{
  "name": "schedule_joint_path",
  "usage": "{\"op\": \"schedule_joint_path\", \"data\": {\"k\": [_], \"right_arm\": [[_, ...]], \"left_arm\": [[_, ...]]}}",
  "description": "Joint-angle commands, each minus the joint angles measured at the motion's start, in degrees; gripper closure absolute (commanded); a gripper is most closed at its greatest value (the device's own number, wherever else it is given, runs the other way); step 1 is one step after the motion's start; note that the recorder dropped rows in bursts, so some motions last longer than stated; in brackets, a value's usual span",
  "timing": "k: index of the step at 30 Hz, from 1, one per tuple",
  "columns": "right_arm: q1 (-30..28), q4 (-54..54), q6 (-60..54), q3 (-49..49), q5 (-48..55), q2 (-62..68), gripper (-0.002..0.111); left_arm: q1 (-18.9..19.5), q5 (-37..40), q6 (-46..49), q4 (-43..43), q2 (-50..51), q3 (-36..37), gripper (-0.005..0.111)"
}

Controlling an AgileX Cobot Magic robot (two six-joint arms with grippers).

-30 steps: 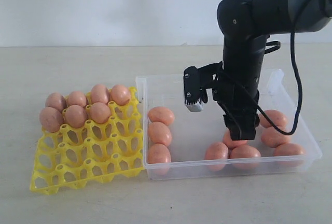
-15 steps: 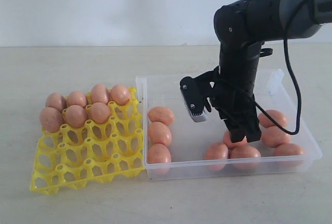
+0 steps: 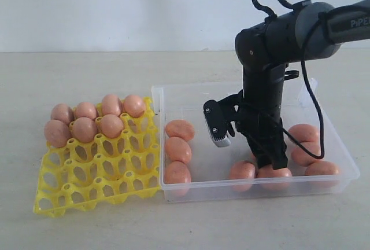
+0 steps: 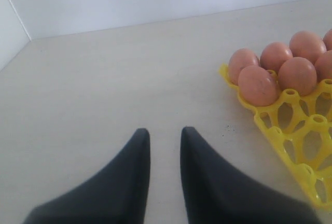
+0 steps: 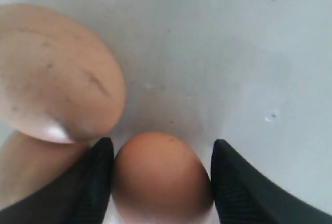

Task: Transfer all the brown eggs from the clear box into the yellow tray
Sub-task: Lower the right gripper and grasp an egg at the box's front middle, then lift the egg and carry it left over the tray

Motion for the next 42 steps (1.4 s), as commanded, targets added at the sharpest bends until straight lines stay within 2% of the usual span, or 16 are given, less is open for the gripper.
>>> {"op": "schedule_joint_path", "data": {"k": [1, 9, 17, 21, 24, 28, 31, 34, 38, 40, 42], "right_arm": [[-0.3, 0.0, 4.8, -0.2, -0.6, 0.3, 0.108], [-0.2, 0.0, 21.9, -0.2, -5.0, -0.6, 0.108], [-0.2, 5.9, 30.5, -1.8, -7.1, -7.3, 0.108], [-0.2, 11.7, 37.8, -1.8, -8.8, -12.0, 0.109], [-0.2, 23.8, 39.9, -1.7, -15.2, -14.2, 0.109], [1.2, 46.4, 31.2, -1.7, -30.1, -14.3, 0.109], [4.2, 63.6, 18.6, -1.7, -42.9, -12.8, 0.109], [8.3, 75.3, 6.5, -1.7, -48.8, -10.3, 0.109], [14.2, 78.0, -6.4, -2.0, -60.8, -6.7, 0.109], [17.4, 74.9, -12.4, -2.5, -70.5, -4.9, 0.109], [19.8, 70.1, -12.5, -2.5, -81.3, -3.4, 0.109]], "left_arm": [[-0.3, -0.4, -0.1, -0.1, -0.1, 0.2, 0.085], [-0.3, -0.4, -0.1, -0.1, -0.1, 0.2, 0.085], [-0.3, -0.4, -0.1, -0.1, -0.1, 0.2, 0.085], [-0.3, -0.4, -0.1, -0.1, -0.1, 0.2, 0.085], [-0.3, -0.4, -0.1, -0.1, -0.1, 0.2, 0.085], [-0.3, -0.4, -0.1, -0.1, -0.1, 0.2, 0.085], [-0.3, -0.4, -0.1, -0.1, -0.1, 0.2, 0.085], [-0.3, -0.4, -0.1, -0.1, -0.1, 0.2, 0.085], [-0.3, -0.4, -0.1, -0.1, -0.1, 0.2, 0.085], [-0.3, -0.4, -0.1, -0.1, -0.1, 0.2, 0.085], [-0.3, -0.4, -0.1, -0.1, -0.1, 0.2, 0.085]]}}
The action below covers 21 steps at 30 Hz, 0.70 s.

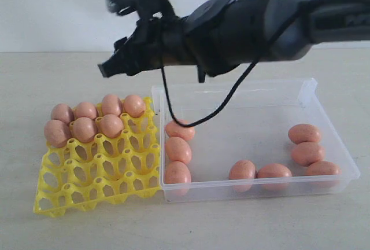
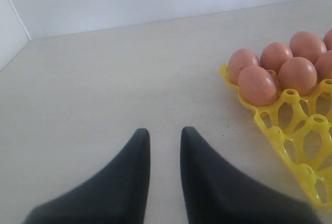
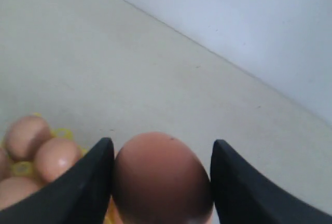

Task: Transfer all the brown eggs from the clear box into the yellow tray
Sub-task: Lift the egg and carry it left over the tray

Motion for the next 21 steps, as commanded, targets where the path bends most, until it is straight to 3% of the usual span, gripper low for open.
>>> {"op": "schedule_joint_path", "data": {"k": [1, 4, 8, 12, 16, 19, 21], "right_arm": [[5.5, -6.6, -4.8, -0.9, -24.0, 3.1, 0.109], [7.2, -10.3, 6.6, -0.9, -30.0, 3.8, 0.109], [6.9, -26.8, 36.8, -0.9, -23.2, 3.8, 0.109], [5.2, -68.9, 77.5, -0.9, -19.2, 3.8, 0.109], [0.1, -108.6, 122.1, -0.8, -29.2, 4.4, 0.109], [-4.7, -123.4, 136.9, -0.8, -38.7, 5.4, 0.109], [-6.9, -128.2, 139.8, -0.8, -38.3, 5.4, 0.109]], "left_arm": [[-0.3, -0.4, -0.1, -0.1, -0.1, 0.2, 0.085], [-0.3, -0.4, -0.1, -0.1, -0.1, 0.2, 0.085], [-0.3, -0.4, -0.1, -0.1, -0.1, 0.2, 0.085], [-0.3, -0.4, -0.1, -0.1, -0.1, 0.2, 0.085], [-0.3, -0.4, -0.1, -0.1, -0.1, 0.2, 0.085], [-0.3, -0.4, -0.1, -0.1, -0.1, 0.2, 0.085], [-0.3, -0.4, -0.1, -0.1, -0.1, 0.2, 0.085]]}}
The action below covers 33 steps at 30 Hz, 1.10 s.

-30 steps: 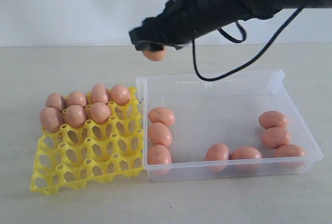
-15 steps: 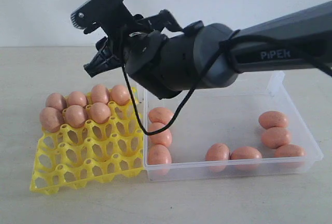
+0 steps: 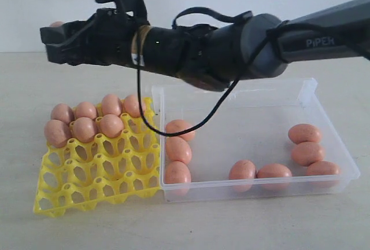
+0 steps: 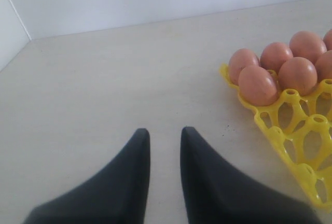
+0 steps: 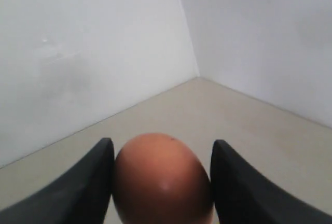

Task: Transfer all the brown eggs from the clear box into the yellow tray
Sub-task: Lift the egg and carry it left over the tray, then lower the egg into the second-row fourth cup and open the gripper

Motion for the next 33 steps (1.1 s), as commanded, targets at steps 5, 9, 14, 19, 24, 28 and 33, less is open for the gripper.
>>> {"op": "schedule_joint_path", "data": {"k": [5, 9, 14, 19, 24, 28, 33], "right_arm": [[-5.5, -23.2, 16.8, -0.2, -0.1, 0.5, 0.109], [-5.3, -27.2, 18.3, -0.2, -0.3, 0.7, 0.109], [-5.3, -29.3, 20.3, -0.2, 3.3, 4.4, 0.109], [-5.2, -30.3, 22.3, -0.2, 1.7, 7.7, 0.109], [-5.3, -30.2, 21.3, -0.2, 7.7, 8.2, 0.109], [-5.2, -30.4, 21.8, -0.2, 10.3, 8.2, 0.109], [-5.2, -31.5, 22.2, -0.2, 12.0, 8.2, 0.109]], "left_arm": [[-0.3, -0.4, -0.1, -0.1, -0.1, 0.2, 0.085], [-0.3, -0.4, -0.1, -0.1, -0.1, 0.2, 0.085], [-0.3, -0.4, -0.1, -0.1, -0.1, 0.2, 0.085], [-0.3, -0.4, -0.1, -0.1, -0.1, 0.2, 0.085], [-0.3, -0.4, -0.1, -0.1, -0.1, 0.2, 0.085], [-0.3, -0.4, -0.1, -0.1, -0.1, 0.2, 0.085], [-0.3, -0.4, -0.1, -0.1, -0.1, 0.2, 0.085]]}}
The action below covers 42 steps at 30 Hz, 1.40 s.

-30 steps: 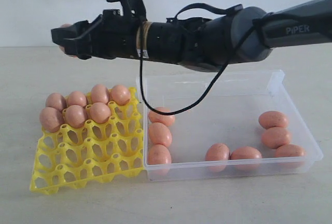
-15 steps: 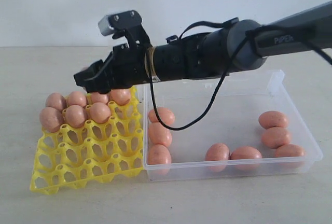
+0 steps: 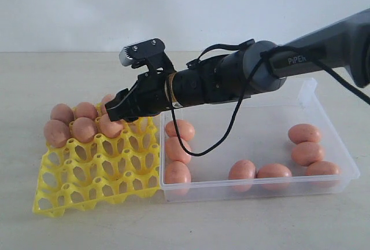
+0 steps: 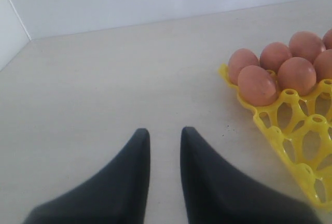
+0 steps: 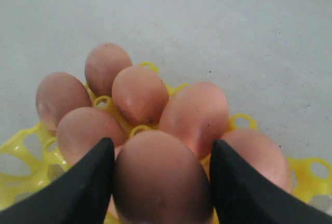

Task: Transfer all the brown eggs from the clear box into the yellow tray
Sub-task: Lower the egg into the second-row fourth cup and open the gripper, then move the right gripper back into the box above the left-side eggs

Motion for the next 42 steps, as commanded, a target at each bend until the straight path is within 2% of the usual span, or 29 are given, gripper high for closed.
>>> {"op": "schedule_joint_path", "data": {"k": [1, 11, 13, 18, 20, 23, 27, 36, 40, 41, 42], "right_arm": [[0.0, -1.6, 0.4, -0.2, 0.7, -0.3, 0.109], [0.0, -3.9, 0.7, -0.2, 1.6, -0.3, 0.107], [0.0, -3.9, 0.3, -0.2, 1.6, -0.3, 0.100], [0.0, -3.9, 0.2, -0.2, 1.6, -0.3, 0.068], [0.0, -3.9, 0.2, -0.2, 1.6, -0.3, 0.059], [0.0, -3.9, 0.2, -0.2, 1.6, -0.3, 0.050], [0.0, -3.9, 1.0, -0.2, 1.6, -0.3, 0.043], [0.0, -3.1, 1.0, -0.2, 2.0, -3.6, 0.042], [0.0, -5.8, 4.1, -0.2, 1.2, -12.3, 0.043], [0.0, -7.5, 5.0, -0.2, 1.2, -14.0, 0.047], [0.0, -12.7, 7.4, -0.2, 1.7, -16.9, 0.062]], "left_arm": [[-0.3, -0.4, -0.1, -0.1, -0.1, 0.2, 0.085], [-0.3, -0.4, -0.1, -0.1, -0.1, 0.2, 0.085], [-0.3, -0.4, -0.1, -0.1, -0.1, 0.2, 0.085], [-0.3, -0.4, -0.1, -0.1, -0.1, 0.2, 0.085], [-0.3, -0.4, -0.1, -0.1, -0.1, 0.2, 0.085], [-0.3, -0.4, -0.1, -0.1, -0.1, 0.2, 0.085], [-0.3, -0.4, -0.1, -0.1, -0.1, 0.2, 0.085], [-0.3, -0.4, -0.1, -0.1, -0.1, 0.2, 0.085], [-0.3, -0.4, -0.1, -0.1, -0.1, 0.2, 0.085], [-0.3, -0.4, -0.1, -0.1, -0.1, 0.2, 0.085], [-0.3, -0.4, -0.1, -0.1, -0.1, 0.2, 0.085]]}}
